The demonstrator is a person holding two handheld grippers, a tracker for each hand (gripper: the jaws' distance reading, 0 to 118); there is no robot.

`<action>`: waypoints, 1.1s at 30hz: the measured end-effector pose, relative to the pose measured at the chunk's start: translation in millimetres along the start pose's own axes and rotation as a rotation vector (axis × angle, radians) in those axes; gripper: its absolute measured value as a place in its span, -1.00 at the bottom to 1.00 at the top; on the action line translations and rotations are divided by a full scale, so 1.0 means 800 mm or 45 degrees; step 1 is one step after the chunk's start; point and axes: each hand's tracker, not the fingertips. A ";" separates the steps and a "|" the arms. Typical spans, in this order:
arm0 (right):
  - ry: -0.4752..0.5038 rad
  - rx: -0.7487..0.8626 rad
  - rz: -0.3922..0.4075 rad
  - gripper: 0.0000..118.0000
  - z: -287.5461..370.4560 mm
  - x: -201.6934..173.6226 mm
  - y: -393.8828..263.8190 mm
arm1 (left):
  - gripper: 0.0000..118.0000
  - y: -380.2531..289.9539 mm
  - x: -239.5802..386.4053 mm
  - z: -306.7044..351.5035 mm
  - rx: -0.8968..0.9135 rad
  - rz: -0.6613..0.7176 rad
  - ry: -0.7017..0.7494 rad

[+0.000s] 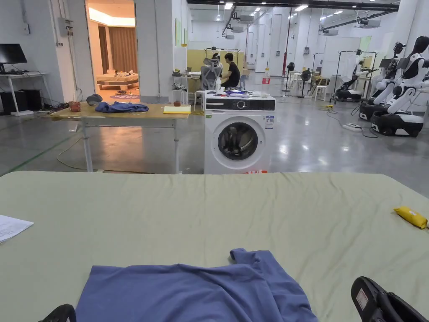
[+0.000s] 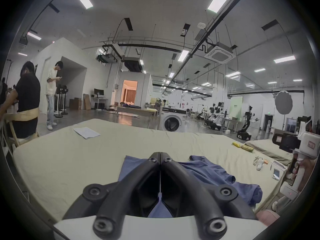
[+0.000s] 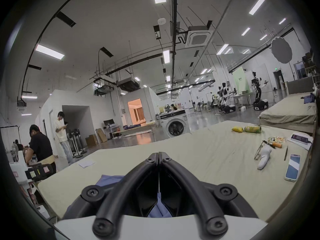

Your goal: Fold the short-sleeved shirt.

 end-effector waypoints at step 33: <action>-0.177 -1.526 0.274 -0.10 -0.535 0.092 -0.155 | -1.00 -0.065 -0.065 -0.099 -0.294 0.045 0.186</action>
